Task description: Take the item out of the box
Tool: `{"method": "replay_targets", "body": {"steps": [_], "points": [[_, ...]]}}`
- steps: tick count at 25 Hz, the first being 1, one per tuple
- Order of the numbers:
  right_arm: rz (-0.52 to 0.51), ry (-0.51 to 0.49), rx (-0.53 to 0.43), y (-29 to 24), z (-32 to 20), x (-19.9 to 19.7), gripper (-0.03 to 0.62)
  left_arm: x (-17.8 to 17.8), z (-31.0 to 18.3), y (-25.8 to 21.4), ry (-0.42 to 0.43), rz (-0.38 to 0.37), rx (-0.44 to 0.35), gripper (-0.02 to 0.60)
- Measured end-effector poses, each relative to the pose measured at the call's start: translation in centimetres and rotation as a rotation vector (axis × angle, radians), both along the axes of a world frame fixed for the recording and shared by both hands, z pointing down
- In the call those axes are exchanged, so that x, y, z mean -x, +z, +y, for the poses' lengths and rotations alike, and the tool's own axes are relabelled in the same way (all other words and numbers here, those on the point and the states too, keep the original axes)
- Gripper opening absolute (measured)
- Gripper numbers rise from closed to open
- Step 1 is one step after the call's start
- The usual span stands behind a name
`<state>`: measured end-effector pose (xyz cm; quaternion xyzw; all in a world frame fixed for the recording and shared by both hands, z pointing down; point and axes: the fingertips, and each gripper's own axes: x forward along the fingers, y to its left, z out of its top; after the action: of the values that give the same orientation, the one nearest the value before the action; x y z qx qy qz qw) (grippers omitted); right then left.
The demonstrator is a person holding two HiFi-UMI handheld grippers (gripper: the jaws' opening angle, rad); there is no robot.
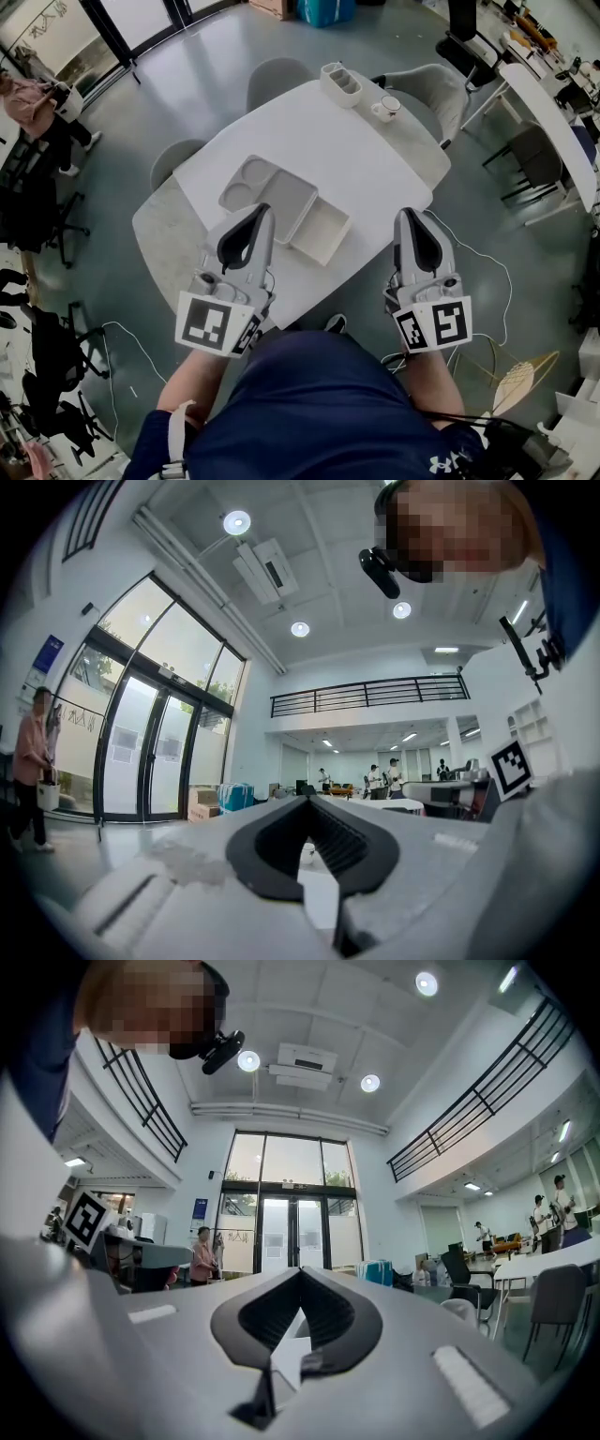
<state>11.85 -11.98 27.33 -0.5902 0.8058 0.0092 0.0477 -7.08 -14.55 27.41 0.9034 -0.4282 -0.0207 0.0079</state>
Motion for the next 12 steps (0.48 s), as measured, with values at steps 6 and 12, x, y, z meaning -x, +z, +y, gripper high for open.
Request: {"method": "replay_targets", "body": {"steps": [6, 12], "points": [[0.000, -0.007, 0.009, 0.29, 0.18, 0.12, 0.002, 0.12, 0.22, 0.20, -0.001, -0.004, 0.003, 0.002], [-0.007, -0.008, 0.009, 0.45, 0.28, 0.00, 0.002, 0.11, 0.30, 0.51, -0.006, -0.011, 0.006, 0.002]]}}
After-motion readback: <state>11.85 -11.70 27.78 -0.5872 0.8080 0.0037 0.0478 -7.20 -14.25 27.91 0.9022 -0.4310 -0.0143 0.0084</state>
